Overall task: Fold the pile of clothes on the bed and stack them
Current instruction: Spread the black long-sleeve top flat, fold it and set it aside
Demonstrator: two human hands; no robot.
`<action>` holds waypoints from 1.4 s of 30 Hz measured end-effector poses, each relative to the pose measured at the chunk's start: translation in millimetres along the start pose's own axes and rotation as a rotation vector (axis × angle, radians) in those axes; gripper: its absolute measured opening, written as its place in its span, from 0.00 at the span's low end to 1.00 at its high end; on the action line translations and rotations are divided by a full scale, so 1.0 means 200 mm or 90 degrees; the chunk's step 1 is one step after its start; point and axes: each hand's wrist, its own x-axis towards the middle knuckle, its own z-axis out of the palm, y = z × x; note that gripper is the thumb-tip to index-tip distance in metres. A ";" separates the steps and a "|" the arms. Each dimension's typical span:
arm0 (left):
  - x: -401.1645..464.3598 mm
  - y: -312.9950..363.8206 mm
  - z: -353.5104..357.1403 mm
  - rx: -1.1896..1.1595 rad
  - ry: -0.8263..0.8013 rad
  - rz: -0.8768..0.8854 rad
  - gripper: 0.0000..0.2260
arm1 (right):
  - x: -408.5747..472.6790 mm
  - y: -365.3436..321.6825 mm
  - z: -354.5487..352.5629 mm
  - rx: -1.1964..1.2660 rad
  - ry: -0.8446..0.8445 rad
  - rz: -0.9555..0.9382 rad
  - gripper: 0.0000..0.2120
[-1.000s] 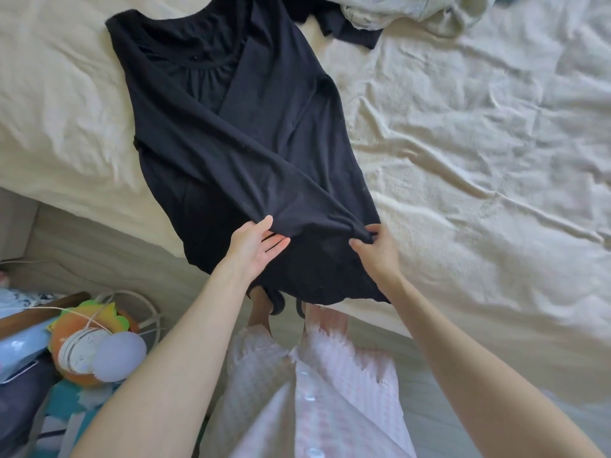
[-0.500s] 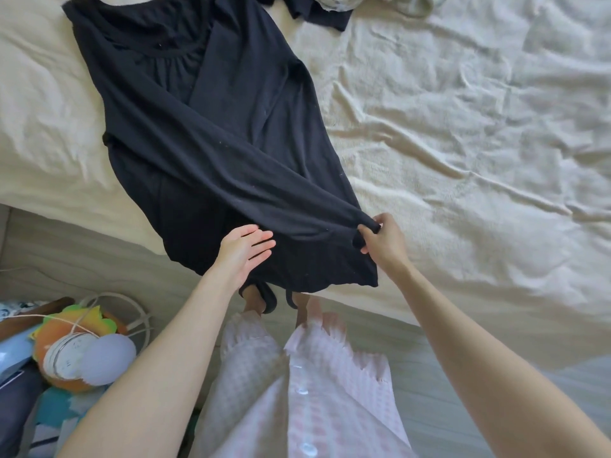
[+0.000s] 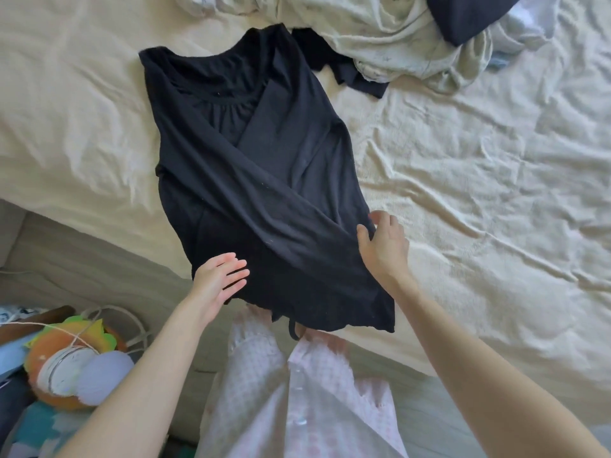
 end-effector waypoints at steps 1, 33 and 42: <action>0.01 0.03 -0.04 -0.018 0.006 0.002 0.11 | 0.05 -0.08 0.01 0.011 -0.006 -0.027 0.16; 0.71 0.61 -0.53 0.062 0.105 0.140 0.11 | 1.28 -2.03 0.83 0.110 -0.166 -0.064 0.10; 0.63 0.51 -0.53 0.068 -0.031 0.105 0.07 | 0.94 -1.69 0.69 0.006 -0.105 -0.152 0.13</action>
